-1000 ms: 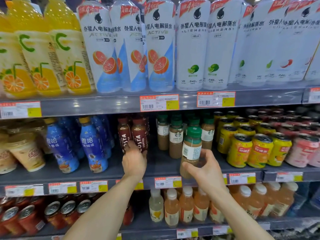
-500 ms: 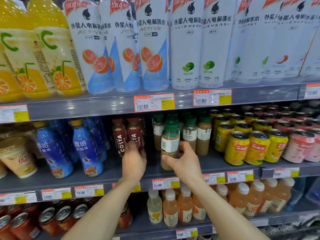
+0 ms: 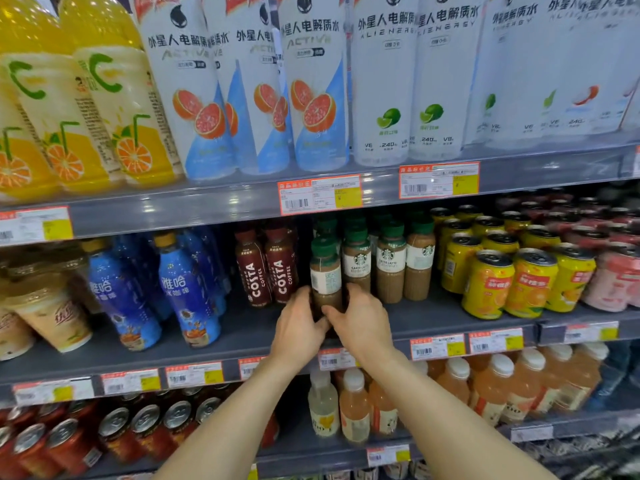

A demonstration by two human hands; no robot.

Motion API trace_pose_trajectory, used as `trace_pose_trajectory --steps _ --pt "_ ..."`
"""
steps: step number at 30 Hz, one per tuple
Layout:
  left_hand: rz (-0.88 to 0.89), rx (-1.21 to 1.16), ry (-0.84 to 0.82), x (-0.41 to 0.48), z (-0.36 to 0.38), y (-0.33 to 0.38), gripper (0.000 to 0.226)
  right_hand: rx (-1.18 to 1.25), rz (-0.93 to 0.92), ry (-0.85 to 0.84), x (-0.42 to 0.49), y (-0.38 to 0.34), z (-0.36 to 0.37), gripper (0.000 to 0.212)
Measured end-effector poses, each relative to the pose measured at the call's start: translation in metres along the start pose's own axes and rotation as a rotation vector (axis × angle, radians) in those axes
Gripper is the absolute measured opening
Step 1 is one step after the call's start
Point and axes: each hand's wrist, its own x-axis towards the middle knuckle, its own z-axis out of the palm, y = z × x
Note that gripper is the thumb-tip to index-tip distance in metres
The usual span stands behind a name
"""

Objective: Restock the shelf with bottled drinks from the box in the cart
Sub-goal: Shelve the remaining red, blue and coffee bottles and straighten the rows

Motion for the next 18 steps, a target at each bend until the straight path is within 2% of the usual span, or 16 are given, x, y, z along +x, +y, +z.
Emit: trace_pose_trajectory --steps 9,13,18 --pt "-0.032 0.104 0.084 0.026 0.017 0.008 0.053 -0.200 -0.211 -0.001 -0.042 0.048 -0.021 0.025" --pt "-0.040 0.121 0.076 0.033 0.023 0.011 0.052 -0.233 -0.280 -0.016 -0.049 0.055 -0.022 0.029" --pt "-0.042 0.109 0.072 0.029 0.019 0.012 0.057 -0.243 -0.327 0.089 -0.063 0.071 -0.018 0.039"
